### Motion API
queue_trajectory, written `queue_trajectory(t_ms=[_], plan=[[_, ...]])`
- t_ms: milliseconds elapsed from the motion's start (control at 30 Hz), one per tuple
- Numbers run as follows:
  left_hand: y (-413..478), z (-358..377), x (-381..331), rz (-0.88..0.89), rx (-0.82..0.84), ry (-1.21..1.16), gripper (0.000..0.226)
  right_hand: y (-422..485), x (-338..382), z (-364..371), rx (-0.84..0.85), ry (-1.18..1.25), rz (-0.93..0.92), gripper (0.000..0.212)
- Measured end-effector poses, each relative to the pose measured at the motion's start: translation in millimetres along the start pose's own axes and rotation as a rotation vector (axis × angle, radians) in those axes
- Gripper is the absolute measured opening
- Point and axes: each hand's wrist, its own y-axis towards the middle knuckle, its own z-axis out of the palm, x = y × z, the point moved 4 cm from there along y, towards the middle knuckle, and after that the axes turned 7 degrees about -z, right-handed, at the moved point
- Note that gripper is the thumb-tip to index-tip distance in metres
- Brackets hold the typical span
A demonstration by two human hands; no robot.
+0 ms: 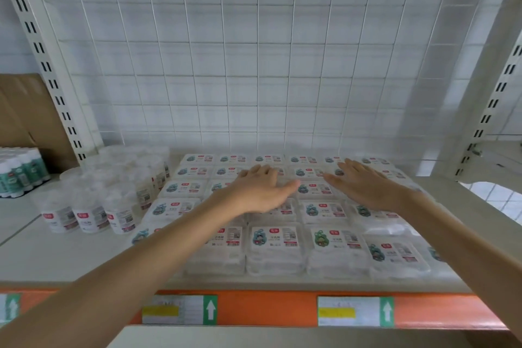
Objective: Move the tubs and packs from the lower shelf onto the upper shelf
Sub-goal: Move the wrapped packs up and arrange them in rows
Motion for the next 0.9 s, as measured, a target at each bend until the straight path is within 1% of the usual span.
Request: queue_trajectory(t_ms=[67,133,200,267,367,433,567,667,900], plan=[[-19.5,-0.8,-10.4,0.041,-0.032,0.026,0.095,-16.8,12.5,-0.2,-0.021,0.054,-0.074,0.090],[-42.2,0.0,-12.7,0.105,-0.055,0.052,0.100,-42.5,29.2,-1.9,-0.035,0.101,-0.201,0.088],[-63.0,5.3,-11.3,0.172,-0.018,0.093,0.106,-69.3,47.4,-1.1,0.028,0.114,-0.340,0.091],[-70.4,15.5,-9.7,0.211,0.045,0.133,0.113,-84.7,56.6,4.2,0.124,0.078,-0.422,0.098],[-66.8,28.8,-10.7,0.221,0.072,0.172,0.116,-87.8,58.3,12.3,0.213,-0.011,-0.414,0.117],[-64.9,31.0,-12.0,0.227,0.054,0.182,0.115,-85.1,58.4,14.7,0.235,-0.041,-0.415,0.124],[-66.1,31.4,-12.1,0.223,0.062,0.164,0.119,-81.5,57.5,13.9,0.249,-0.089,-0.413,0.122],[-66.0,31.8,-12.7,0.223,0.074,0.159,0.115,-82.6,57.5,15.5,0.250,-0.067,-0.414,0.119],[-65.5,32.8,-13.2,0.219,0.064,0.154,0.113,-77.4,57.1,15.9,0.220,-0.092,-0.417,0.120]])
